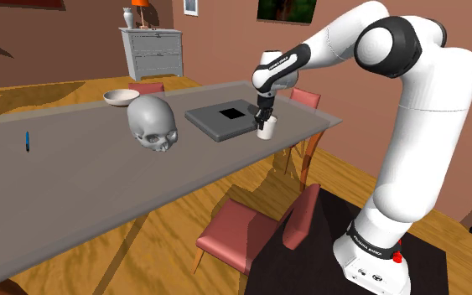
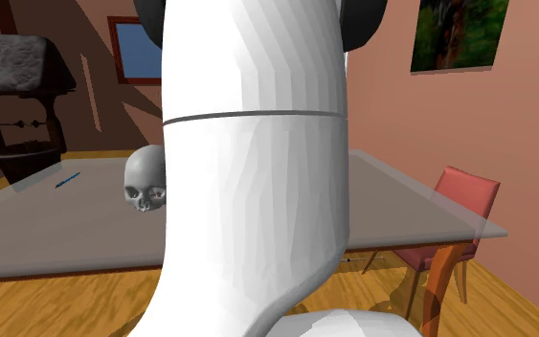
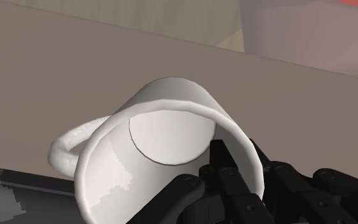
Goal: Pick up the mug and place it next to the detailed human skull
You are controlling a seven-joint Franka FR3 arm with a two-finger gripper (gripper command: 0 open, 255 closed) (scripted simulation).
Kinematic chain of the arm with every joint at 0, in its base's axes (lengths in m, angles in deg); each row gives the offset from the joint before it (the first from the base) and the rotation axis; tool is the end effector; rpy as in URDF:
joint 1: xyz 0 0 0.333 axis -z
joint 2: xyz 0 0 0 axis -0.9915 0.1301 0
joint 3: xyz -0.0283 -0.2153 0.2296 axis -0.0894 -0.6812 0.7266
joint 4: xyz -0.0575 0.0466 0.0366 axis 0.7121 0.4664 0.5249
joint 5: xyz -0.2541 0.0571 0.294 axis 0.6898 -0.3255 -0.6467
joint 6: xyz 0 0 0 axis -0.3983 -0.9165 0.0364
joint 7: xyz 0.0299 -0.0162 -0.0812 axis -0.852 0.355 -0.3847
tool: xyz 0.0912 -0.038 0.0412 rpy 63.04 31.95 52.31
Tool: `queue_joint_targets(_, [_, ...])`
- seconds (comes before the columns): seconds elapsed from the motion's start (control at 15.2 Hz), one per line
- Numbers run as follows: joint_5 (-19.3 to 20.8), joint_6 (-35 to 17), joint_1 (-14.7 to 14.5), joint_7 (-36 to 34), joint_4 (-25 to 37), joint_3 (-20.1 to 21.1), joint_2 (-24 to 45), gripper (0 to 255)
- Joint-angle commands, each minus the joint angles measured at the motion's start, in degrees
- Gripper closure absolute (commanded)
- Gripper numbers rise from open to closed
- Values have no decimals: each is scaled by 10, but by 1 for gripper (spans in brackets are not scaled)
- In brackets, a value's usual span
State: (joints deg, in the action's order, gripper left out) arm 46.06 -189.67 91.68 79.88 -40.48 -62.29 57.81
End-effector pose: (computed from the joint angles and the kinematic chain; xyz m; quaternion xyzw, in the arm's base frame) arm 0.5624 -0.2177 0.3505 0.9996 0.0110 -0.0082 0.0245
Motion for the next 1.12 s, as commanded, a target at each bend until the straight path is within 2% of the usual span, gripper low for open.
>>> queue_joint_targets(0.0, [2, 10, 0, -1, 5, -1, -6, 255])
queue_joint_targets(1.06, [12, 123, -3, -3, 71, -3, -53, 255])
